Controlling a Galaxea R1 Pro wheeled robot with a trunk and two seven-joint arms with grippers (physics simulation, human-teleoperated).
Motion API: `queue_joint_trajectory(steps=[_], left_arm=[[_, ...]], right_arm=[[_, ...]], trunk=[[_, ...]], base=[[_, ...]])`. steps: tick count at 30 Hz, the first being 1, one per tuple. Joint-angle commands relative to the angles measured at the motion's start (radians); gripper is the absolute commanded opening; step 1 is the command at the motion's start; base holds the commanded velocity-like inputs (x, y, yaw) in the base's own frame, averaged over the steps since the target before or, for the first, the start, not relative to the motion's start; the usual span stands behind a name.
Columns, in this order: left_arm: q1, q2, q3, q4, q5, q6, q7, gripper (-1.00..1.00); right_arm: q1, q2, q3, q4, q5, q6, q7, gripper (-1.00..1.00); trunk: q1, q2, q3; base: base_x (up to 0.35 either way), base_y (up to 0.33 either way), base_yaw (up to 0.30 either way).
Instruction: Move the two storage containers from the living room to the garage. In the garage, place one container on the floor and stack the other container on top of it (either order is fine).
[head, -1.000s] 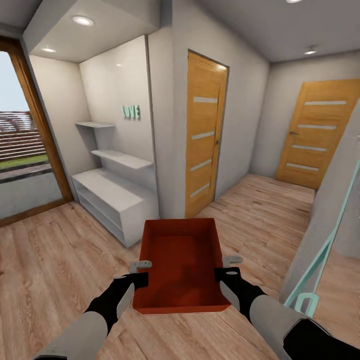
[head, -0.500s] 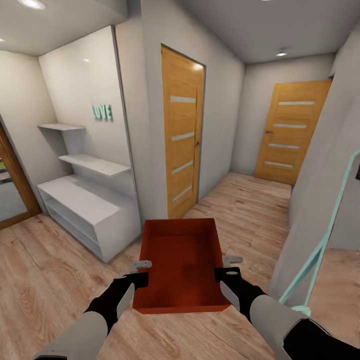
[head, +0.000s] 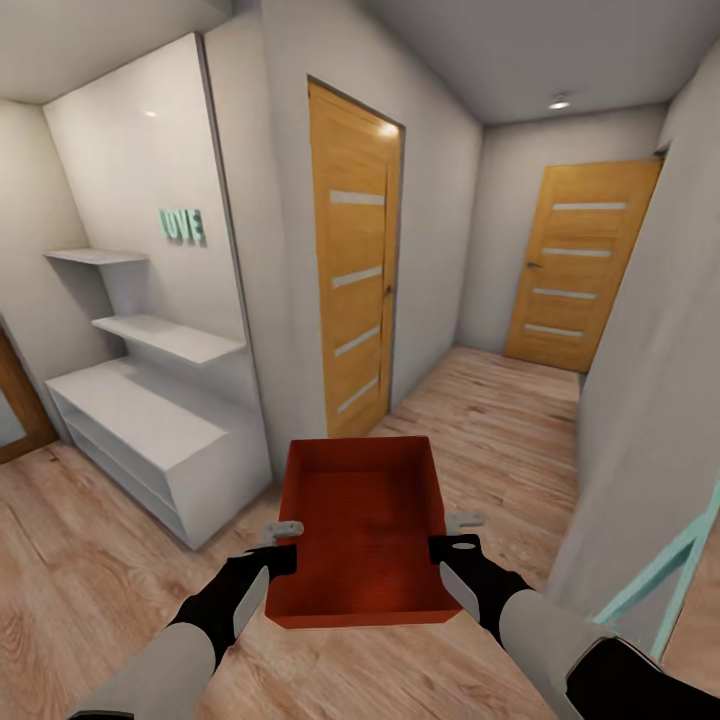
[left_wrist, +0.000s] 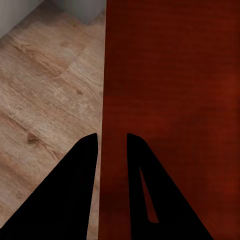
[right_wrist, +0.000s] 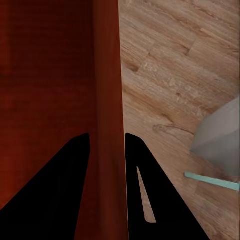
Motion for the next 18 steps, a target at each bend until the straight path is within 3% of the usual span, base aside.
queue_joint_trajectory(steps=[1,18], left_arm=[[0.0,0.006,-0.01,-0.001,-0.02,0.008,0.013,-1.0],[0.0,0.006,-0.01,-0.001,-0.02,0.008,0.013,-1.0]], right_arm=[[-0.002,-0.004,-0.003,-0.001,0.015,0.008,-0.01,-1.0],[-0.002,-0.004,-0.002,-0.002,0.015,0.008,-0.009,-1.0]], trunk=[[0.001,-0.002,-0.002],[0.001,-0.002,-0.002]], base=[[0.321,0.0,0.0],[0.321,0.0,-0.012]])
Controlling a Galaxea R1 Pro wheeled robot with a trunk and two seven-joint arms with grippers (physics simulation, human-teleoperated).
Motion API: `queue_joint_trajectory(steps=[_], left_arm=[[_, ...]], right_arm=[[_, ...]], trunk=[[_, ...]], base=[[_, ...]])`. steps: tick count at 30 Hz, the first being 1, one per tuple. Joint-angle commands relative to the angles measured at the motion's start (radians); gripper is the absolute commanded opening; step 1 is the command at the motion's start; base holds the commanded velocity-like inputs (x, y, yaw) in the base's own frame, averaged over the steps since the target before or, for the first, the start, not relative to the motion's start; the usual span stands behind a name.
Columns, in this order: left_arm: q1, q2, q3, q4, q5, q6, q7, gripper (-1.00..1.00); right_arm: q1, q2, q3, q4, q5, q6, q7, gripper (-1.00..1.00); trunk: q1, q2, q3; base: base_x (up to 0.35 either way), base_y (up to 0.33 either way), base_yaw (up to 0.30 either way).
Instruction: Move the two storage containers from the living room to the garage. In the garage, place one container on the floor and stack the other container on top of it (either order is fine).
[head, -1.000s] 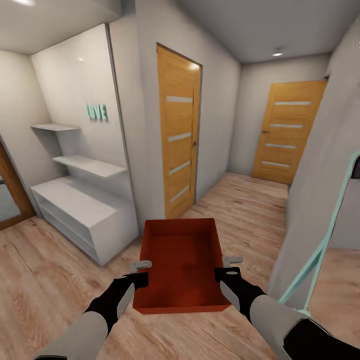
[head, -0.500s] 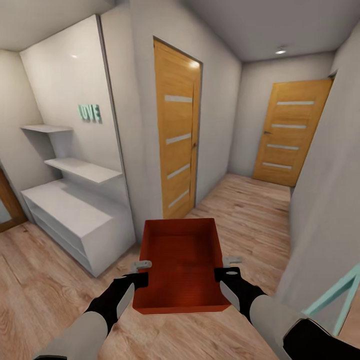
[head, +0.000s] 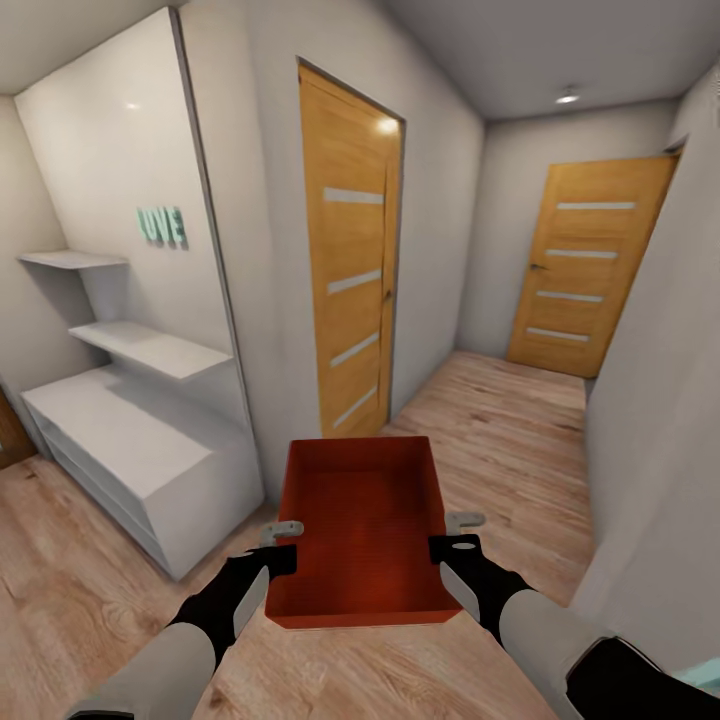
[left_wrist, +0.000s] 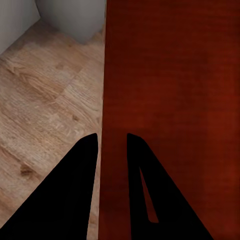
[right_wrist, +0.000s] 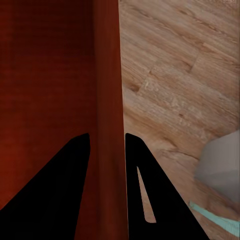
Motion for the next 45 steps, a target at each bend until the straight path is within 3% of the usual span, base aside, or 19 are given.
queue_joint_trajectory(steps=[1,26,45], left_arm=[[0.0,0.006,-0.009,-0.001,-0.02,0.008,0.013,-1.0],[0.0,0.006,-0.009,-0.001,-0.02,0.008,0.013,-1.0],[0.0,0.006,-0.009,-0.001,-0.02,0.008,0.013,-1.0]], right_arm=[[-0.002,-0.004,-0.001,-0.001,0.012,0.008,-0.01,-1.0],[-0.002,-0.005,-0.002,-0.001,0.012,0.008,-0.011,-1.0],[-0.002,-0.004,-0.001,-0.002,0.012,0.008,-0.01,-1.0]], trunk=[[0.001,-0.002,-0.002],[0.001,-0.002,-0.002],[0.001,-0.002,-0.002]], base=[[0.322,0.0,-0.164],[0.322,0.0,-0.21],[0.321,0.0,-0.014]])
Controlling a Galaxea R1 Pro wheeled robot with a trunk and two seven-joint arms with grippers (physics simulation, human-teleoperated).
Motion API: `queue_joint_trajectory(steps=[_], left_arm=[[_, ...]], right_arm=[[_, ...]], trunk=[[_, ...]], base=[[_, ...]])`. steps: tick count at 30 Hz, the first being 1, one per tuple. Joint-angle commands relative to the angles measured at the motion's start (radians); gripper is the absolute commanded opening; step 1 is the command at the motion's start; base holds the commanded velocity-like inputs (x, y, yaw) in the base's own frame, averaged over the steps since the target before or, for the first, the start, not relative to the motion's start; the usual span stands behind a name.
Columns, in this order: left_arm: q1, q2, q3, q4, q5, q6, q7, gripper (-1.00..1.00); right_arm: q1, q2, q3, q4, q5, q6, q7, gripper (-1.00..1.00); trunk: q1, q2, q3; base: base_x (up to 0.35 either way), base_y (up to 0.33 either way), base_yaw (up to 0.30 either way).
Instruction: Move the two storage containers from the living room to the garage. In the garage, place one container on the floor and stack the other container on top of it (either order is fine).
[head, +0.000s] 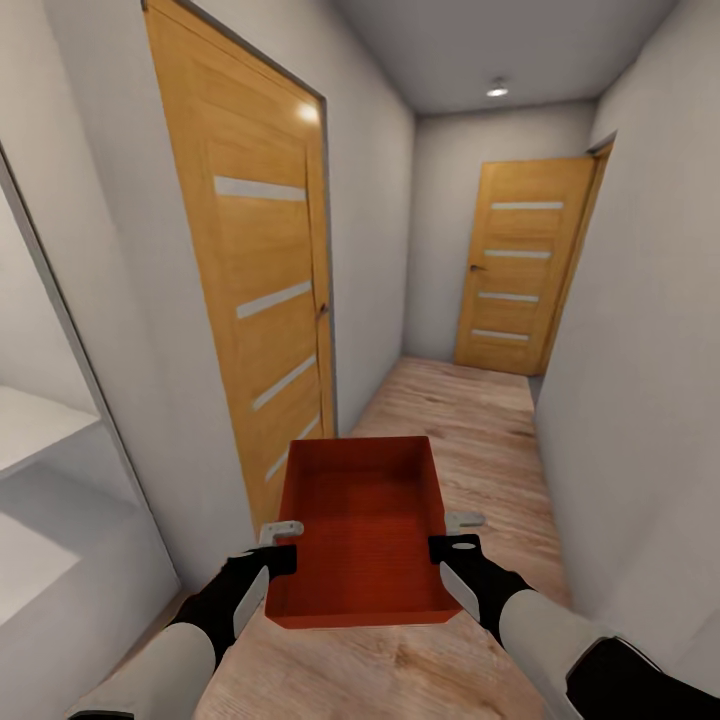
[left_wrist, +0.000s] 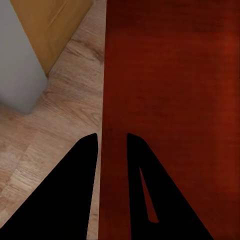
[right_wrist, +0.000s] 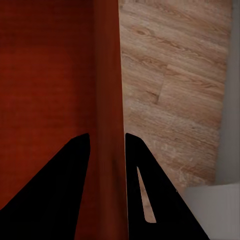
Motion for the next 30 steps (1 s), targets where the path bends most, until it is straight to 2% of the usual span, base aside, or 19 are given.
queue_joint_trajectory(steps=[1,13,30], left_arm=[[0.0,0.006,-0.01,-0.001,-0.02,0.008,0.013,-1.0],[0.0,0.006,-0.01,0.0,-0.02,0.008,0.013,-1.0],[0.0,0.005,-0.01,-0.001,-0.02,0.008,0.013,-1.0]], right_arm=[[-0.002,-0.004,-0.003,-0.002,0.015,0.008,-0.011,-1.0],[-0.002,-0.004,-0.003,-0.002,0.015,0.009,-0.011,-1.0],[-0.002,-0.004,-0.003,-0.002,0.015,0.01,-0.012,-1.0]], trunk=[[0.001,-0.002,-0.002],[0.001,-0.002,-0.002],[0.001,-0.002,-0.002]], base=[[0.322,0.0,0.0],[0.322,0.0,-0.018],[0.322,0.0,-0.228]])
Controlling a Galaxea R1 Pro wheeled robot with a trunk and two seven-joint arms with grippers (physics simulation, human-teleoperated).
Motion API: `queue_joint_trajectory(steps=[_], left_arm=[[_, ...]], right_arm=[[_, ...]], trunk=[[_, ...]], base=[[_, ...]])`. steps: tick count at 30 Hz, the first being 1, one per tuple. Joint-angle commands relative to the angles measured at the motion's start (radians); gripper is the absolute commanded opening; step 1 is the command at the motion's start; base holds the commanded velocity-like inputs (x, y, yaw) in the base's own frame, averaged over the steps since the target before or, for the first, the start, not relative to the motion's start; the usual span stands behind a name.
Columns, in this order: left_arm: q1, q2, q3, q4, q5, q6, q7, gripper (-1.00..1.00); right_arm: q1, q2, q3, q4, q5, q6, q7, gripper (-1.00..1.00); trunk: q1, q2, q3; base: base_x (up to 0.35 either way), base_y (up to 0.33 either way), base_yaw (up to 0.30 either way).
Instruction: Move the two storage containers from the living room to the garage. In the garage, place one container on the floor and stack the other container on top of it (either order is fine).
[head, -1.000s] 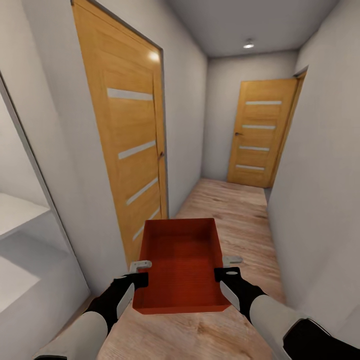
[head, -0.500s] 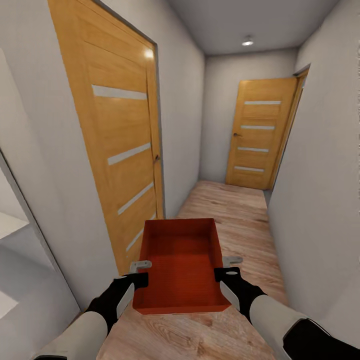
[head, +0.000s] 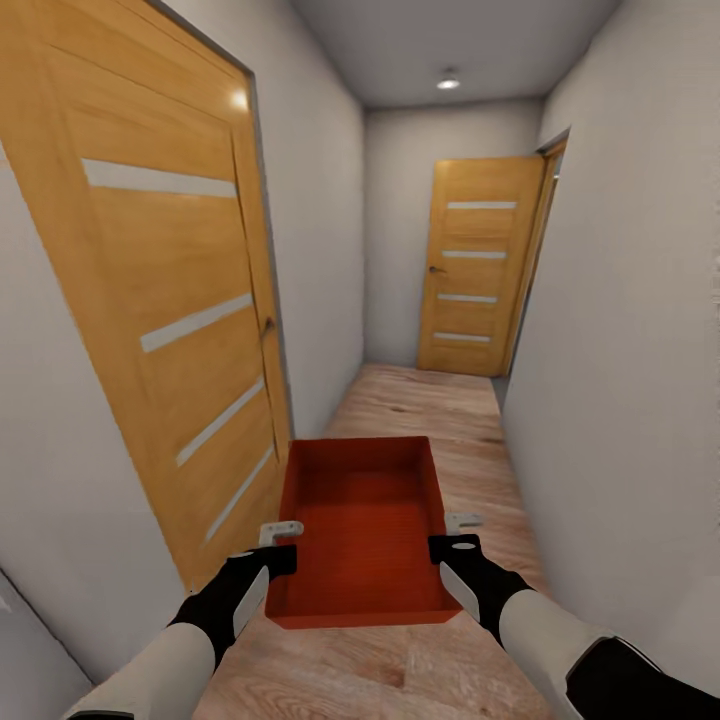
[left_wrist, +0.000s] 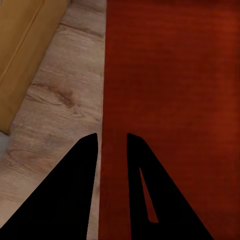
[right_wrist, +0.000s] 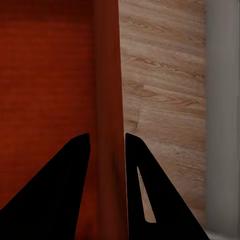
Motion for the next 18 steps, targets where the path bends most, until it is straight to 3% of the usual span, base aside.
queue_joint_trajectory(steps=[1,18], left_arm=[[0.001,0.005,-0.009,-0.002,-0.022,0.008,0.013,-1.0],[0.001,0.005,-0.009,-0.001,-0.022,0.008,0.013,-1.0]], right_arm=[[-0.002,-0.004,-0.003,-0.001,0.015,0.008,-0.01,-1.0],[-0.002,-0.004,-0.004,-0.001,0.015,0.008,-0.01,-1.0]], trunk=[[0.001,-0.002,-0.002],[0.001,-0.002,-0.002]], base=[[0.322,0.0,-0.22],[0.321,0.0,-0.217]])
